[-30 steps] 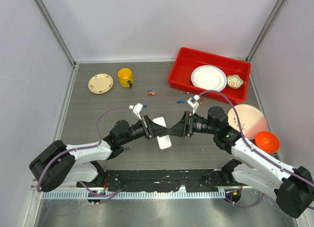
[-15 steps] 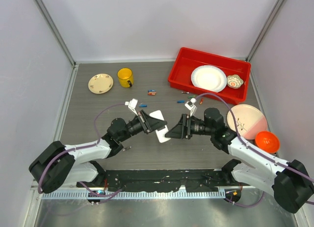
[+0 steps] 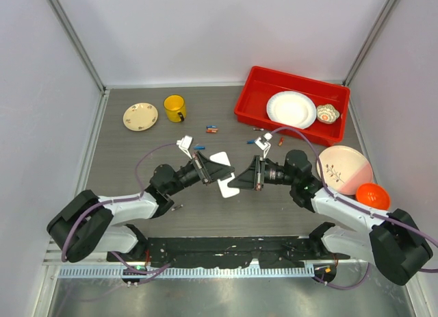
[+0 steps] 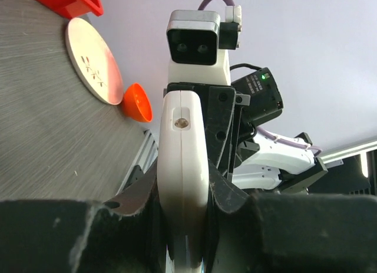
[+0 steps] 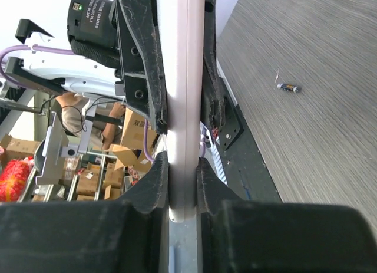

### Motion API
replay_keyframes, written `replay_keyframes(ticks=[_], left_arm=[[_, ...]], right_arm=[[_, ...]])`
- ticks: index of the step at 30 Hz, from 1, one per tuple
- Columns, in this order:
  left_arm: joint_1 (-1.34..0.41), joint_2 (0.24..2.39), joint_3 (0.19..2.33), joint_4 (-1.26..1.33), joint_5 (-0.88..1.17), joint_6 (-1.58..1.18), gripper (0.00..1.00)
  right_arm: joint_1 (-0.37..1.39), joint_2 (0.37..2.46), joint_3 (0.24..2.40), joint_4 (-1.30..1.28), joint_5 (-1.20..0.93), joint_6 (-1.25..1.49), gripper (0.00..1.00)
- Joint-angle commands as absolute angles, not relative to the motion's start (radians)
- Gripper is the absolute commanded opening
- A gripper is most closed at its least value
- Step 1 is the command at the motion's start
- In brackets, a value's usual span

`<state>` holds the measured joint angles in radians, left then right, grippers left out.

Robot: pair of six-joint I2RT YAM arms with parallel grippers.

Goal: Load the batteries into the remote control
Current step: Place the remote control at the center of the board.

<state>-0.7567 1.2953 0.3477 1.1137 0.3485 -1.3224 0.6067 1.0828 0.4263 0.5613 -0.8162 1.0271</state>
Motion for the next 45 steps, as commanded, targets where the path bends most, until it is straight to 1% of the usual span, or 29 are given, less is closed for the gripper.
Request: replay_keyframes(ticks=[1,2,3,4,5,6,7,9,10,11,12,13,14,15,17,18,24,25,31,32,34,35,37,38,39,40,41,44,45], left_arm=[[-0.764,1.287,0.385,1.183,0.321,-1.278,0.29],[-0.761,1.278,0.385,1.164,0.311,-1.257,0.47],[-0.755,1.264,0.382,1.14,0.293,-1.247,0.56],[-0.755,1.229,0.379,1.085,0.273,-1.24,0.65],[-0.749,1.207,0.374,1.051,0.231,-1.217,0.99],[-0.738,1.184,0.374,1.011,0.207,-1.206,1.0],[-0.733,1.133,0.376,0.924,0.183,-1.194,1.0],[-0.723,1.076,0.382,0.833,0.091,-1.154,1.0],[-0.721,1.039,0.383,0.73,0.046,-1.138,1.0],[-0.721,0.973,0.391,0.665,0.01,-1.125,1.0],[-0.721,0.933,0.397,0.593,-0.103,-1.102,1.0],[-0.721,0.901,0.402,0.454,-0.142,-1.094,1.0],[-0.721,0.844,0.406,0.393,-0.176,-1.091,1.0],[-0.721,0.822,0.407,0.288,-0.225,-1.086,1.0],[-0.721,0.769,0.399,0.207,-0.242,-1.085,1.0],[-0.721,0.755,0.39,0.168,-0.242,-1.088,1.0],[-0.721,0.62,0.295,0.112,-0.224,-1.135,1.0],[-0.721,0.605,0.285,0.095,-0.23,-1.134,1.0],[-0.721,0.494,0.272,-0.027,-0.25,-1.111,1.0],[-0.719,0.485,0.27,-0.049,-0.253,-1.108,1.0],[-0.721,0.462,0.264,-0.066,-0.255,-1.106,1.0],[-0.719,0.453,0.259,-0.074,-0.252,-1.108,1.0],[-0.721,0.436,0.253,-0.081,-0.249,-1.109,1.0],[-0.721,0.43,0.25,-0.087,-0.245,-1.111,1.0],[-0.721,0.425,0.247,-0.092,-0.244,-1.112,1.0],[-0.721,0.42,0.245,-0.094,-0.242,-1.112,1.0],[-0.721,0.414,0.244,-0.103,-0.242,-1.112,1.0],[-0.719,0.406,0.245,-0.124,-0.247,-1.108,1.0],[-0.721,0.408,0.253,-0.133,-0.255,-1.097,1.0]], right_arm=[[0.623,1.048,0.458,0.535,-0.841,1.016,0.01],[0.623,1.025,0.483,0.438,-0.824,0.894,0.01],[0.623,1.003,0.549,0.209,-0.799,0.821,0.01],[0.623,0.985,0.589,0.092,-0.731,0.755,0.01],[0.623,0.97,0.624,-0.002,-0.695,0.683,0.01],[0.621,0.968,0.694,-0.191,-0.654,0.588,0.01],[0.621,0.971,0.733,-0.281,-0.535,0.534,0.01],[0.621,1.0,0.822,-0.467,-0.412,0.442,0.01],[0.623,1.011,0.848,-0.516,-0.249,0.424,0.01],[0.626,1.029,0.874,-0.569,-0.138,0.41,0.01],[0.63,1.072,0.926,-0.671,-0.035,0.391,0.01],[0.647,1.11,0.954,-0.724,0.085,0.387,0.01],[0.663,1.152,0.98,-0.774,0.3,0.376,0.01],[0.684,1.251,1.038,-0.876,0.405,0.373,0.01],[0.739,1.33,1.081,-0.936,0.629,0.379,0.01],[0.742,1.4,1.106,-0.962,0.655,0.383,0.01],[0.765,1.603,1.169,-0.954,0.742,0.394,0.01],[0.768,1.667,1.18,-0.959,0.755,0.393,0.01],[0.857,1.839,1.262,-0.98,0.776,0.403,0.01],[0.87,1.877,1.276,-0.973,0.764,0.405,0.09],[0.896,1.91,1.285,-0.962,0.709,0.403,0.2],[0.905,1.928,1.289,-0.945,0.692,0.405,0.29],[0.922,1.937,1.29,-0.931,0.654,0.411,0.37],[0.923,1.934,1.29,-0.922,0.644,0.414,0.44],[0.925,1.928,1.29,-0.917,0.634,0.42,0.47],[0.927,1.919,1.289,-0.914,0.624,0.426,0.5],[0.927,1.902,1.287,-0.908,0.612,0.431,0.61],[0.927,1.797,1.275,-0.893,0.583,0.457,0.8],[0.925,1.717,1.266,-0.887,0.577,0.462,0.82]])
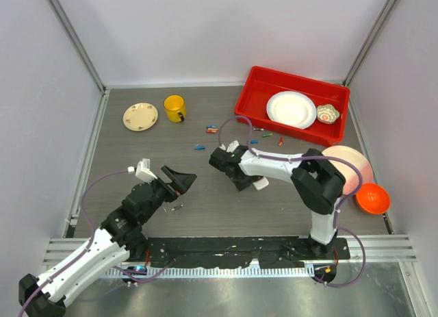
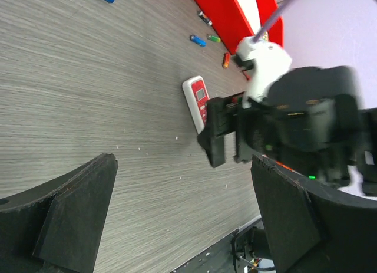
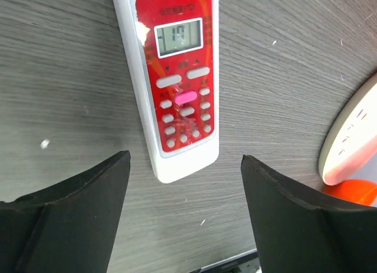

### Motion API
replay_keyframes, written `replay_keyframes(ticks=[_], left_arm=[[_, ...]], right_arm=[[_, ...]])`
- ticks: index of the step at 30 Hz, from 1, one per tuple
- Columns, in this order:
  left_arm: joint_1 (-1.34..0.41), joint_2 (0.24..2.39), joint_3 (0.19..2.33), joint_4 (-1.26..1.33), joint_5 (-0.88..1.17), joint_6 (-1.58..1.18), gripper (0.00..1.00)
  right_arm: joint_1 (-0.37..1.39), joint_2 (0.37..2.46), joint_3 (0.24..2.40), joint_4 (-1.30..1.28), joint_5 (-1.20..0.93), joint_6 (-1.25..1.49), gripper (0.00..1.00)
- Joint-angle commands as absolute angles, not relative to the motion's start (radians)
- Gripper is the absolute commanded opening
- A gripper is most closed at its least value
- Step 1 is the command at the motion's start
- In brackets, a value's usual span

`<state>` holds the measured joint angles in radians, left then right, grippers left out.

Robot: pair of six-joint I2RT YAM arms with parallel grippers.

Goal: Load the batteries into the remote control
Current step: Place the remote control at the center of the board, then reset both arms

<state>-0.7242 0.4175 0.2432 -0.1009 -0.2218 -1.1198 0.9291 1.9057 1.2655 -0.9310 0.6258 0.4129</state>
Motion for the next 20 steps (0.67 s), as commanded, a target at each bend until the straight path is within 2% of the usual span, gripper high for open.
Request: replay_keyframes(ticks=[1,4,6,7,8,10,14,20], left_arm=[[-0.721,0.411,0.259,-0.143,-0.261,-1.091,1.0],[-0.721,0.457,0.31,-0.23,-0.326,-1.069,1.0],[-0.721,0.539,0.374,-0.322,-0.363,-1.062,1.0],[-0.721,0.575,0.399,-0.351,-0.4,-1.055,1.0],[-0.719,0.61,0.423,-0.407,-0.417,-1.055,1.0],[-0.721,0.724,0.495,-0.455,-0.433,-1.043,1.0],[-0.721,0.857,0.584,-0.515,-0.407,-1.006,1.0],[-0.721,0.825,0.575,-0.454,-0.38,-0.97,1.0]], right_arm=[[0.923,1.676,1.255,-0.874,0.575,0.477,0.83],[0.914,1.452,1.149,-0.766,0.574,0.495,0.84],[0.914,1.306,0.998,-0.599,0.551,0.495,0.84],[0.913,1.158,0.933,-0.531,0.539,0.5,0.84],[0.913,1.09,0.804,-0.403,0.531,0.518,0.84],[0.913,0.909,0.688,-0.306,0.541,0.544,0.85],[0.913,0.747,0.496,-0.175,0.557,0.577,0.86],[0.913,0.733,0.498,-0.198,0.509,0.595,0.89]])
